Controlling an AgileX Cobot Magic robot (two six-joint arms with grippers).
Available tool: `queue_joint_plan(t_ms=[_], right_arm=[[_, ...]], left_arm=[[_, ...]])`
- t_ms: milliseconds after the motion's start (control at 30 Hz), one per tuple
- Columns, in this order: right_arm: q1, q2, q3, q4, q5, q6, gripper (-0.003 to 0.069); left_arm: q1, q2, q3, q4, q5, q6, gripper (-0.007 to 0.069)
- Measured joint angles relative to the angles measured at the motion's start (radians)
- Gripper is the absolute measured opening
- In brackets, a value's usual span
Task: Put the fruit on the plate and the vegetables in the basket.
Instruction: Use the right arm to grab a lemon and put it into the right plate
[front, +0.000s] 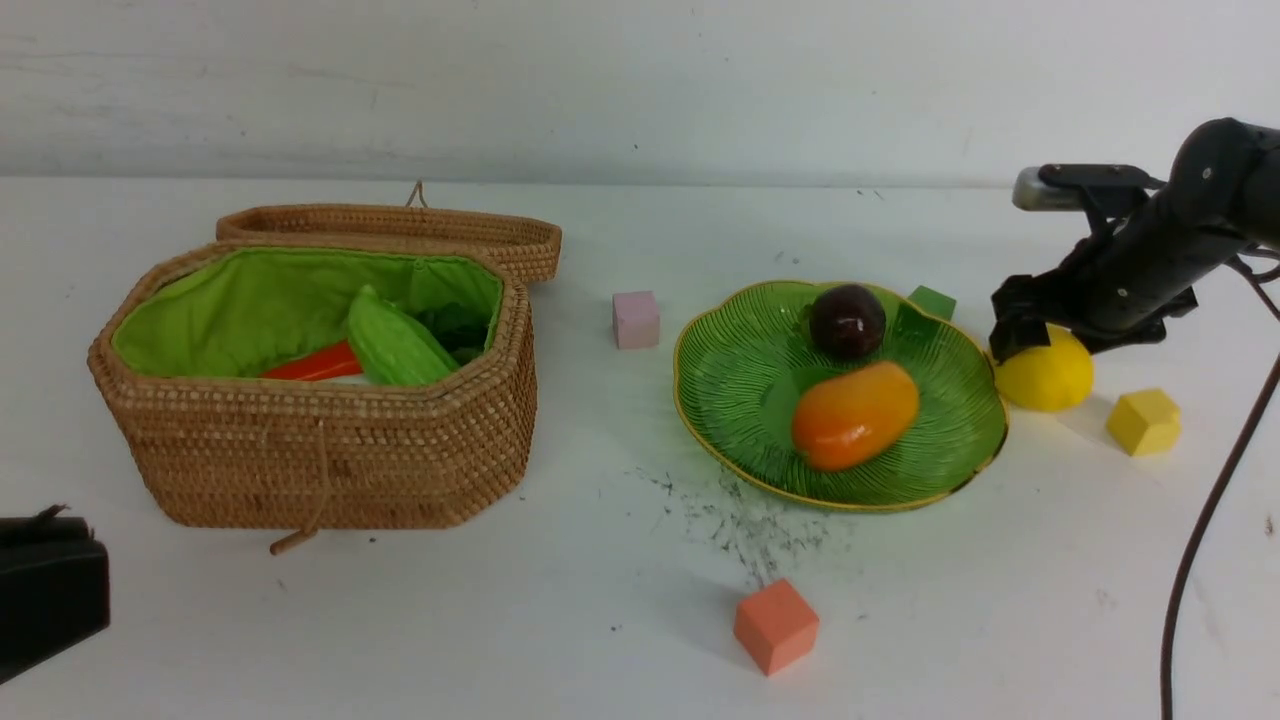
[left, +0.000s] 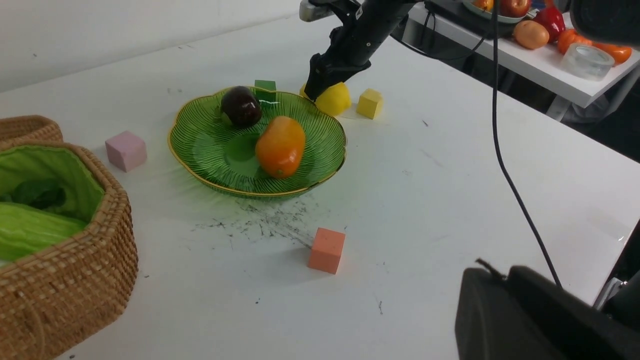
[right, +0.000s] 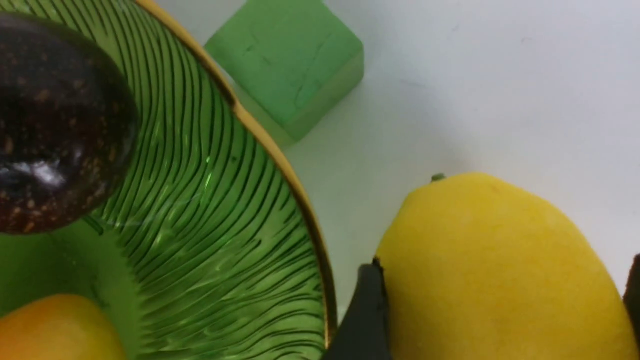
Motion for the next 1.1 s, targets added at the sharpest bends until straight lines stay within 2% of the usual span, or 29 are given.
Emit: queue_joint_plan(t_ms=[600,700,833,1100], right_arm=[[-0.005,0.031,-0.003,-0.010,0.027,0.020,0.0653],[-0.005,0.040,-0.003,-0.024,0.033,0.022,0.0640],[-0.005,0.051,-0.004,-0.026,0.036,0.023,0.0589],[-0.005,0.051,-0.045,-0.029,0.080,0.023,0.0587]], left_arm=[[0.000,0.000,0.000,-0.003,0.000,0.000,0.0050],[0.000,0.000,0.000,-0.003,0.000,0.000,0.0050],[0.000,0.000,0.000,-0.003,0.000,0.000,0.0050],[0.000,0.000,0.000,-0.003,0.000,0.000,0.0051]])
